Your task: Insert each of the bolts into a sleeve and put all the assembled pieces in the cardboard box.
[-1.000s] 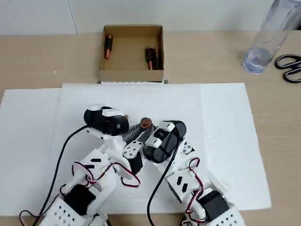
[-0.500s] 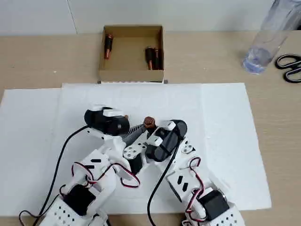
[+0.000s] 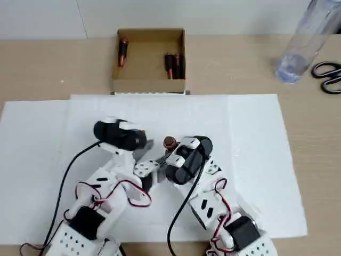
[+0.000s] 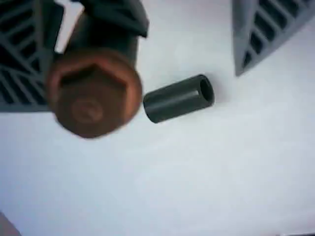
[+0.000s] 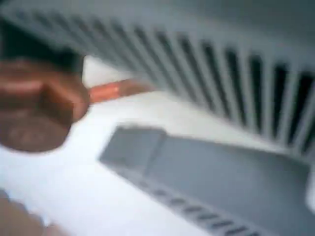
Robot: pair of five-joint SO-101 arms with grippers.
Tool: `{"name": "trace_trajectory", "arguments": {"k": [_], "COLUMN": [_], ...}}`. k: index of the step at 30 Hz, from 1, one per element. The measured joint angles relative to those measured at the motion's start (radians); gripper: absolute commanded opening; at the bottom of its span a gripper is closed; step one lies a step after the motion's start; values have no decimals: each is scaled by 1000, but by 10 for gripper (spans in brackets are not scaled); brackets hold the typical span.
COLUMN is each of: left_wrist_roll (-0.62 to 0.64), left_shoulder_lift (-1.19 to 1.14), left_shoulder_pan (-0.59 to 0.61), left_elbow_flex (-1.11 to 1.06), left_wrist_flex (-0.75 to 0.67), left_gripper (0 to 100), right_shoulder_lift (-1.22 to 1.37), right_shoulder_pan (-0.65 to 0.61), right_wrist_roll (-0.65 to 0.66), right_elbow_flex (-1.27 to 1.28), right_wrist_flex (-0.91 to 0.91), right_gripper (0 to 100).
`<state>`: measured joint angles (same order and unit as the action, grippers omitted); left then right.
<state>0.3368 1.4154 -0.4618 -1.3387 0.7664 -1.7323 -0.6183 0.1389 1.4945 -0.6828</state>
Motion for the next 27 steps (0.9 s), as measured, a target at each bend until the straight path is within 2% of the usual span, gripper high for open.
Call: {"name": "trace_trajectory", "arguments": {"k": [5,10,13,17,20,23,27], "left_wrist_roll": [-11,14,8,12,15,15,15], "left_shoulder_lift": [-9,-9,-9,-9,-9,-9,-9], "left_shoulder_pan": [32,115,140,143,173,245,376], "left_elbow_flex": [52,172,236,307,330,327,219], "left_wrist_flex": [46,48,48,48,48,48,48], "left_gripper": [224,223,163,13,8,6,6], "right_shoulder_lift": [0,-2,-2,-2,-2,-2,-2], "right_shoulder_pan": [-2,8,34,71,92,121,160], "right_wrist_roll": [0,0,0,0,-6,-60,-84], "right_elbow_flex": [-2,-2,-3,-3,-3,-3,-2], "right_wrist_flex": [2,2,2,2,2,2,-35], "right_gripper": [2,2,2,2,2,2,2]}}
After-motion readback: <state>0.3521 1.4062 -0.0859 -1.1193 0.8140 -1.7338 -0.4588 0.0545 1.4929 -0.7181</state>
